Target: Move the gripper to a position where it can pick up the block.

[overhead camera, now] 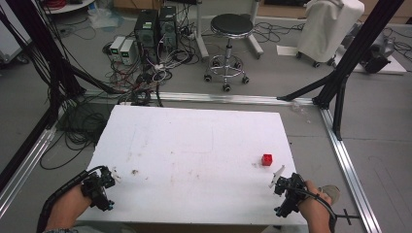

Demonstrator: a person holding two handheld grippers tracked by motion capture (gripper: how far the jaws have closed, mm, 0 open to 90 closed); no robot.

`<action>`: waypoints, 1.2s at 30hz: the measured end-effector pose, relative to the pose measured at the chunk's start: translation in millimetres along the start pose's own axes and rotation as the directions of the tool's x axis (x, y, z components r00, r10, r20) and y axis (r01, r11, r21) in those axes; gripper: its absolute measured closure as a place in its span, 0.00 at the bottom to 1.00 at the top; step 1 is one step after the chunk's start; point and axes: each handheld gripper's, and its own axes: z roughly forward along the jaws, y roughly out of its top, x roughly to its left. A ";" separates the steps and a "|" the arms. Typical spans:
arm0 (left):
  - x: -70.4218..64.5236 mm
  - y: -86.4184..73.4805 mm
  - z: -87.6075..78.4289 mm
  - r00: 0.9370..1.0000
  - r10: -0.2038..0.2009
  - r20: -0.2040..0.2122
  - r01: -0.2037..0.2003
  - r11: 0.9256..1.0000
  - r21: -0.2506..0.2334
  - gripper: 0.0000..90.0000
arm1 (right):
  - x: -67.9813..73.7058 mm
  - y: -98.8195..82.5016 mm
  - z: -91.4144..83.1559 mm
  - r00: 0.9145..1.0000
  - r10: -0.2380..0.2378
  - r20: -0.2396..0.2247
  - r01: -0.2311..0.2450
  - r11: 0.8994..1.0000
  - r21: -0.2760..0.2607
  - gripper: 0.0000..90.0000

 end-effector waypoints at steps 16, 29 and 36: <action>1.3 -1.7 -4.3 1.000 -0.002 -0.005 0.002 1.000 -0.012 0.24 | -1.7 -5.5 -0.1 1.000 0.015 0.004 -0.014 1.000 -0.015 0.02; -1.9 1.4 -5.0 1.000 0.006 0.004 -0.006 1.000 -0.027 0.24 | -19.5 -16.1 -1.4 1.000 -0.009 0.008 0.010 0.999 -0.043 0.02; -3.3 4.1 -3.8 1.000 0.010 0.007 -0.010 0.999 -0.033 0.24 | -44.1 -31.9 -1.8 0.998 -0.061 0.028 0.063 0.996 -0.064 0.02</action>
